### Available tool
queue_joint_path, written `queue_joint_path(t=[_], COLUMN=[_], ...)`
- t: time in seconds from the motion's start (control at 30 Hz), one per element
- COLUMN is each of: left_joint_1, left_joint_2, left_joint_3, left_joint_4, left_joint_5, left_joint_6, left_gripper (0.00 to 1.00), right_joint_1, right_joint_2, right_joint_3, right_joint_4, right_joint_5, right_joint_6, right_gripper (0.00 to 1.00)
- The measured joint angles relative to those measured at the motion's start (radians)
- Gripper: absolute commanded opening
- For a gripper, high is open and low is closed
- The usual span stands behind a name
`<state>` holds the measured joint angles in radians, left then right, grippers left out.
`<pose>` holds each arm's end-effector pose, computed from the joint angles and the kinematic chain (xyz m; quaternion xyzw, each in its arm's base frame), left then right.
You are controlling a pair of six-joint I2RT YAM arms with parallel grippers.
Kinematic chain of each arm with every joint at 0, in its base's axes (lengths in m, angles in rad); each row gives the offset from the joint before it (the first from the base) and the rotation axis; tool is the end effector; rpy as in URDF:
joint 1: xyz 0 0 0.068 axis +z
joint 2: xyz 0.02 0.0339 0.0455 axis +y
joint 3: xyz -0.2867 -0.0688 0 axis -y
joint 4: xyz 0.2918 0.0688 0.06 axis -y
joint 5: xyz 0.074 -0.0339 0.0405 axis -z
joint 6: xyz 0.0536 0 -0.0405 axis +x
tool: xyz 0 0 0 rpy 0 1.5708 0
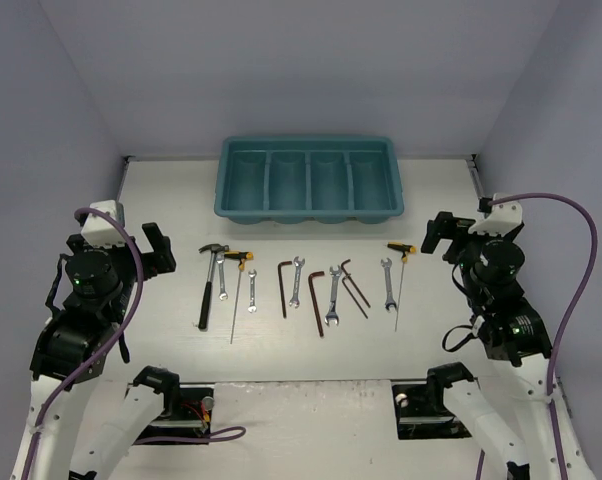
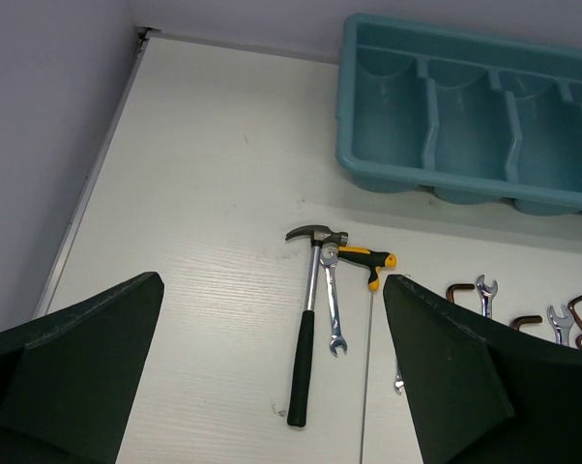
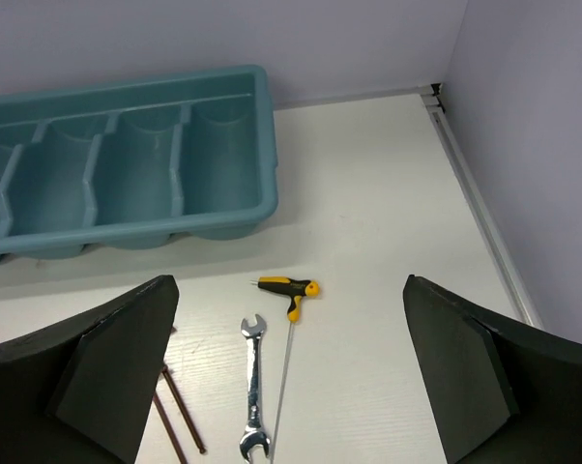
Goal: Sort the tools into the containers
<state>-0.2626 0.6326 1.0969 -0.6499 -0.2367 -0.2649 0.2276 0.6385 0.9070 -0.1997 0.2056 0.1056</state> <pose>0.1450 -0.0260 0.4441 -0.0763 0.7641 -0.0776 0.6358 0.1792 0.0303 0.4283 0.0335 0.6821 0.0515 0.7287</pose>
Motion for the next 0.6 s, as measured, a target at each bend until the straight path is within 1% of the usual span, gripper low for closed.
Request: queue_joint_path(t=[0.17,0.3,0.43,0.6], left_joint_1=[0.000,0.000,0.000,0.000], left_joint_2=[-0.002,0.002,0.020,0.064], left_joint_3=[-0.003,-0.003,-0.003,0.010], left_joint_4=[-0.002,-0.006,-0.018,-0.048], left_joint_5=[0.000,-0.001,0.000,0.000], left_joint_6=[0.000,-0.002,-0.008,-0.012], left_gripper=[0.97,0.97,0.97,0.97], right_joint_1=[0.000,0.000,0.014,0.074], right_joint_2=[0.077,0.205,0.362,0.525], right_joint_3=[0.001,0.008,0.024,0.044], right_joint_4=[-0.006,-0.017,-0.037,-0.082], right_joint_5=[-0.076,-0.127,-0.123,-0.095], right_joint_6=[0.007,0.054,0.109,0.167], right_gripper=[1.00,1.00,1.00,1.00])
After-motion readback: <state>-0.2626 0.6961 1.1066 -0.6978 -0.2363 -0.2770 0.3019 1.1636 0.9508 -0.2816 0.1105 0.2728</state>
